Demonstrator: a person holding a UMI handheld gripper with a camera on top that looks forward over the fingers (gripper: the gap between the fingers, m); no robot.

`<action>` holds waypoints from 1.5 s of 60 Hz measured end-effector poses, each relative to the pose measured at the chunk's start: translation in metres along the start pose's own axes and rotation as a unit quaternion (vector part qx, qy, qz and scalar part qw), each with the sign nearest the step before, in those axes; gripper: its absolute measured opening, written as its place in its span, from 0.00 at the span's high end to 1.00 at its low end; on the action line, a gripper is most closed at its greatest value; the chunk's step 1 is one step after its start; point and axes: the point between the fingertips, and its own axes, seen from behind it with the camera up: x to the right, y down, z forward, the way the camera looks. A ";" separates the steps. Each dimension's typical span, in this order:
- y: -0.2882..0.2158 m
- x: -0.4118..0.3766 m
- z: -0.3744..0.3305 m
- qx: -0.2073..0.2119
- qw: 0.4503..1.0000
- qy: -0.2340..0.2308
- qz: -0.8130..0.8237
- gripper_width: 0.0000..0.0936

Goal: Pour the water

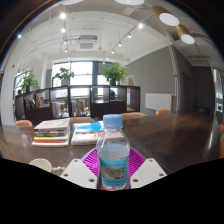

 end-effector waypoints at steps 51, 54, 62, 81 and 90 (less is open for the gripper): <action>0.082 -0.002 -0.109 -0.092 0.995 -0.021 -0.023 0.09; 0.084 -0.007 -0.130 -0.092 0.995 -0.021 -0.035 0.09; 0.083 -0.023 -0.184 -0.095 0.993 -0.035 -0.061 0.09; 0.023 -0.080 -0.256 -0.046 0.994 -0.085 -0.046 0.09; 0.009 -0.099 -0.272 -0.040 0.993 -0.103 -0.048 0.09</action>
